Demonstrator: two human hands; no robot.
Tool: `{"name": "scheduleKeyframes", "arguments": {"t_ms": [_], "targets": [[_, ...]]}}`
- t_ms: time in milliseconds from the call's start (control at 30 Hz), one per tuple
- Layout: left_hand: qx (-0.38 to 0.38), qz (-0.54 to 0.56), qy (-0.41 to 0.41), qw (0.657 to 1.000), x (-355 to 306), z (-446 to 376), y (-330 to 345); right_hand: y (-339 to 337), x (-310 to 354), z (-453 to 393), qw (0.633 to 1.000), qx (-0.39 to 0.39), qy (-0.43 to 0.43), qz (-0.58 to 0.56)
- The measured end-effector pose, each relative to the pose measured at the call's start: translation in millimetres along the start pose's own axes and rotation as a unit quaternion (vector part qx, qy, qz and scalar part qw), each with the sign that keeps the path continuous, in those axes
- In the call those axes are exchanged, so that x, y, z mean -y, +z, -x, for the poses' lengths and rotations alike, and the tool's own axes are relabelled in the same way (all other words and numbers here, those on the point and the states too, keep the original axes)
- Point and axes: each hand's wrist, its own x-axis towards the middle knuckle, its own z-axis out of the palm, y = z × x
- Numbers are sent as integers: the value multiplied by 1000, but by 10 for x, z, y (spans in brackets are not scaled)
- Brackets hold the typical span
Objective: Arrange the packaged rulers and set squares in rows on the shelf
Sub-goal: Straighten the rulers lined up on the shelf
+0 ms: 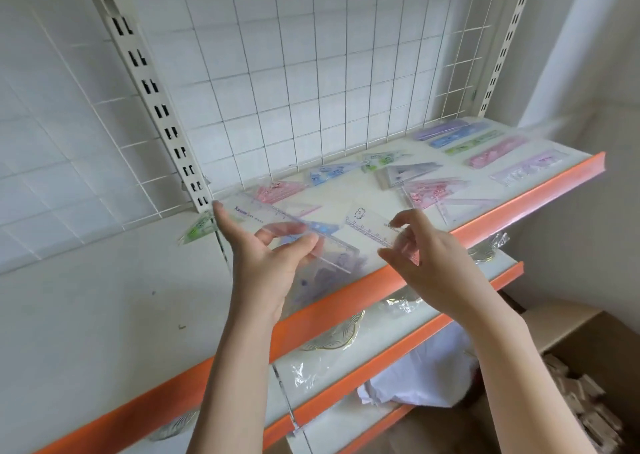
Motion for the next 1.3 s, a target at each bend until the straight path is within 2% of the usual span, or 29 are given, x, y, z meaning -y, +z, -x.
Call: {"name": "scheduleKeyframes", "arguments": {"t_ms": [167,267,367,467,733,967,1167,1300], "targets": [[-9,39,-9,999,48,-343,107,-85,-143,-266,999,-19,1,38],[-13,27,-9,1000,82,-478,148,-102,-236,-363,999,-28,16,38],[-46,-4,8,999,126,-585,190,-98,-339,-481,999,-26,23,39],[-65,31,-1,997,155,-711,267,-137,-460,-619,998,-34,18,42],[-8,-32,-4,999,331,-961,782,-463,-1085,-1187,996,-43,-15,81],[-119,-21,-9,993,520,-1158,1357,-790,-1807,-1964,986,7,-51,158],[-130,11,-13,991,717,-1290,1815,-976,-2220,-2730,979,84,-85,163],[-123,-36,-12,992,809,-1388,2012,-1023,-2425,-3194,976,122,-83,161]]}}
